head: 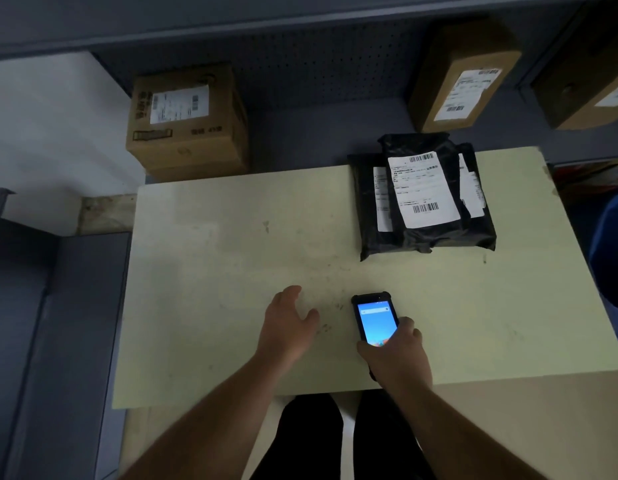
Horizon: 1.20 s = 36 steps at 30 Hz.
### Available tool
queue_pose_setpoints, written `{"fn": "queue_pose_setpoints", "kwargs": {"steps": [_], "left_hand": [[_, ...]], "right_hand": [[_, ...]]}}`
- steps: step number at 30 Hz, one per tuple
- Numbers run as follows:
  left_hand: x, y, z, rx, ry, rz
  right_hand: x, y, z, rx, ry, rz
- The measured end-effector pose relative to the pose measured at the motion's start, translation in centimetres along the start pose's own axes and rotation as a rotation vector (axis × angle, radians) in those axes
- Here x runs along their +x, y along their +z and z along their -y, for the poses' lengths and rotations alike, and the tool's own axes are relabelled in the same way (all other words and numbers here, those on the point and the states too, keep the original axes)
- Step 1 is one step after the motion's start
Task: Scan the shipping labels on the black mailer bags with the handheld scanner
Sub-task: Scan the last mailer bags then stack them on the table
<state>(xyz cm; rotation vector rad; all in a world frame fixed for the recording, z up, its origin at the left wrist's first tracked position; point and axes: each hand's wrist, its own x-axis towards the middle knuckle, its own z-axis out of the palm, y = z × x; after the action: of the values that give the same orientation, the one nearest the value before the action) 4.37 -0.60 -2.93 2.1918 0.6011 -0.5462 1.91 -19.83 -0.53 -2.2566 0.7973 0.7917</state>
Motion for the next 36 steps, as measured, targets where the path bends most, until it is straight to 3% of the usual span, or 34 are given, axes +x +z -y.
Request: {"fn": "queue_pose_setpoints", "kwargs": {"steps": [7,11,36], "left_hand": [[-0.2,1.0,0.9,-0.014,-0.008,-0.018],[-0.1,1.5,1.4,-0.008,-0.025,-0.011],[-1.1,0.9,2.3,-0.013,-0.034,-0.011]], "right_hand": [[1.1,1.0,-0.4,-0.043,0.013,-0.01],[1.4,1.7,-0.3,-0.217,0.008,-0.072],[2.7,4.1,-0.6,-0.264,0.048,-0.116]]}}
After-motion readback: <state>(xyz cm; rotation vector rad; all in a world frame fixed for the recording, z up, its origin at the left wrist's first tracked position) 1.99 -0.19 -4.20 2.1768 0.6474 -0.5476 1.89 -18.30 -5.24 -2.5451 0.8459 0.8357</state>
